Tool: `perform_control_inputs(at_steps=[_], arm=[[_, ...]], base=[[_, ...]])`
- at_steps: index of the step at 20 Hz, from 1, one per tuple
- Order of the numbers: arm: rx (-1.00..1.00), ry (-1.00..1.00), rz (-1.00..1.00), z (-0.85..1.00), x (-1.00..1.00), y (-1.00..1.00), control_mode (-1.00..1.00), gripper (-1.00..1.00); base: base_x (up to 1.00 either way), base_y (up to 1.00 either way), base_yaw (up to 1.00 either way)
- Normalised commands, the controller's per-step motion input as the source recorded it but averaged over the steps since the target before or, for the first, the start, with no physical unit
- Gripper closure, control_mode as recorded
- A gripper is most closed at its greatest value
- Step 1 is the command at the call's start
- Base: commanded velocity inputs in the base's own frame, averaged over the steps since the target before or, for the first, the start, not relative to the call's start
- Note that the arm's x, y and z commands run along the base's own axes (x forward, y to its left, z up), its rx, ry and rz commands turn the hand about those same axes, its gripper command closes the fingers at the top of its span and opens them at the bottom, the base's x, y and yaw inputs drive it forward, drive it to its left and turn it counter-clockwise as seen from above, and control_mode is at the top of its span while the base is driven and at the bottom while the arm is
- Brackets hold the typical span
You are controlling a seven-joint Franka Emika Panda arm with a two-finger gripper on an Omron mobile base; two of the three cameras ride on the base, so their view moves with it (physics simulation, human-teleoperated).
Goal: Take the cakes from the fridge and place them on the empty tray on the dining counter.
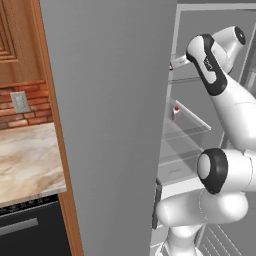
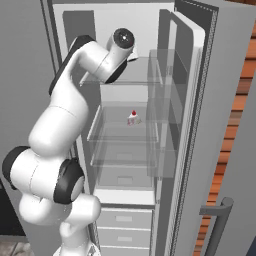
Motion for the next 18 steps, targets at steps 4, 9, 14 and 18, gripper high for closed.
perform_control_inputs(at_steps=[4,9,14,18], arm=[[0.0,0.04,0.05,0.0,0.13,0.0,-1.0,-1.0],[0.0,0.0,0.0,-0.01,0.08,0.0,-1.0,-1.0],[0.0,0.0,0.0,-0.05,0.08,0.03,-1.0,-1.0],[-0.01,0.0,0.0,-0.06,0.16,0.1,-1.0,-1.0]], base=[[0.0,0.0,0.0],[0.0,0.0,0.0],[0.0,0.0,0.0],[0.0,0.0,0.0]])
